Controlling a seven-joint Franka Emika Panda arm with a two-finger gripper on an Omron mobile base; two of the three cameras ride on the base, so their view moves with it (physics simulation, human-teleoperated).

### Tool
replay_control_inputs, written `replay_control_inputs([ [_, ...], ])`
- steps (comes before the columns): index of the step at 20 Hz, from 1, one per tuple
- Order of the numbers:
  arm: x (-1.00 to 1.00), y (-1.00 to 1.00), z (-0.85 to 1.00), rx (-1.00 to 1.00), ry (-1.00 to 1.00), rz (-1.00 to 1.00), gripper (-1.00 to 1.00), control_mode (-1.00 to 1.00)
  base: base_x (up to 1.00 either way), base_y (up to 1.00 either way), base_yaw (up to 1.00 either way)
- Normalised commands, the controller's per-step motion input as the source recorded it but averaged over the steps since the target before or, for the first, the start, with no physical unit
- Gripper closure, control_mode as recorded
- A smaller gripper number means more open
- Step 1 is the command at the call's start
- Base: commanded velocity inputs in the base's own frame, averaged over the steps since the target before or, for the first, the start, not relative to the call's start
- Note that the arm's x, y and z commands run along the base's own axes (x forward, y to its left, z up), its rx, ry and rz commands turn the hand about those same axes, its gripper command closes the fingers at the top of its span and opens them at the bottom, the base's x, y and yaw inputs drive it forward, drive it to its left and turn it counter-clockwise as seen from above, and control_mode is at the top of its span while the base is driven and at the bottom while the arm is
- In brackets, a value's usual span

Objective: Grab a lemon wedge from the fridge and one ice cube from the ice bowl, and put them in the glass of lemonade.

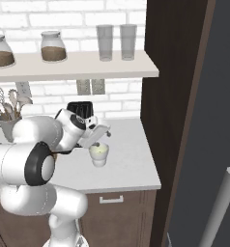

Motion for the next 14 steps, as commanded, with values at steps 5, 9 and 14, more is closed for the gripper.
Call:
replay_control_inputs([
  [5, -0.26, -0.09, 0.28, 0.07, -0.05, -0.07, -1.00, -1.00, 0.00, 0.00, 0.00],
  [9, -0.71, -0.16, 0.80, 0.21, -0.13, -0.07, -1.00, -1.00, 0.00, 0.00, 0.00],
  [14, -1.00, -0.02, 0.49, 0.23, -0.11, -0.04, -1.00, -1.00, 0.00, 0.00, 0.00],
])
